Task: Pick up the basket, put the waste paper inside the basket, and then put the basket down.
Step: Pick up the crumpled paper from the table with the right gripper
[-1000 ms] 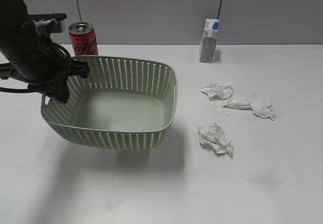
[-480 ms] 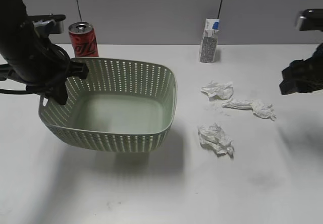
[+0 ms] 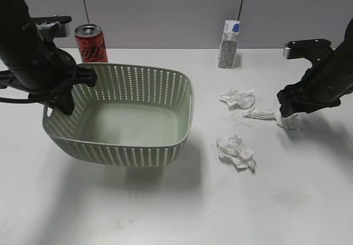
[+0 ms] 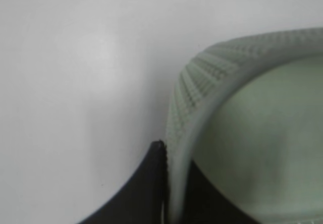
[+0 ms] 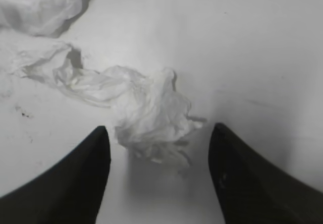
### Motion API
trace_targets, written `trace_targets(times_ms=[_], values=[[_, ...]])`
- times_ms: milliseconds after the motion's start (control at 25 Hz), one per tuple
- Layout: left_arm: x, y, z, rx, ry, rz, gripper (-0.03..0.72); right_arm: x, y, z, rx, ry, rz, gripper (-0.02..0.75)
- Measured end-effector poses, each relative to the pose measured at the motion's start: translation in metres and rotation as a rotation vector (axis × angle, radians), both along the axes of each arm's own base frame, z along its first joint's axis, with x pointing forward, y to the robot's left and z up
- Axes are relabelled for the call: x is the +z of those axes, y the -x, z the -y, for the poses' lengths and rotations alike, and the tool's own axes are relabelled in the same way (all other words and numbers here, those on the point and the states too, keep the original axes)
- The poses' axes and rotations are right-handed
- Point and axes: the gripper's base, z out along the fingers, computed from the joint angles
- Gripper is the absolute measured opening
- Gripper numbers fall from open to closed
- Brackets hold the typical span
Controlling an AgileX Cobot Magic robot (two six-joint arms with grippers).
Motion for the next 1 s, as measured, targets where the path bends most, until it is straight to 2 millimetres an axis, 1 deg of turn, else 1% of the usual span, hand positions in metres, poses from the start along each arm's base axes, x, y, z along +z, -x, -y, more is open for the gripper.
trace_targets(times_ms=[200, 320, 600, 760, 880, 1000], values=[[0.000, 0.000, 0.000, 0.001, 0.003, -0.003, -0.001, -0.011, -0.003, -0.024, 0.155, 0.059, 0.057, 0.465], [0.000, 0.001, 0.001, 0.002, 0.004, -0.006, -0.001, -0.015, -0.005, -0.032, 0.201, 0.086, 0.085, 0.465], [0.000, 0.002, 0.000, 0.001, 0.000, -0.017, -0.001, -0.018, -0.007, -0.033, 0.168, 0.080, 0.096, 0.465], [0.000, 0.002, 0.000, 0.001, 0.000, -0.017, -0.001, -0.027, -0.006, -0.032, 0.149, 0.076, 0.063, 0.463], [0.000, 0.002, 0.000, 0.001, 0.000, -0.017, -0.001, -0.029, -0.005, -0.032, 0.146, 0.077, 0.044, 0.420], [0.000, 0.001, 0.000, 0.001, 0.001, -0.015, -0.001, -0.030, -0.004, -0.032, 0.145, 0.078, 0.026, 0.330]])
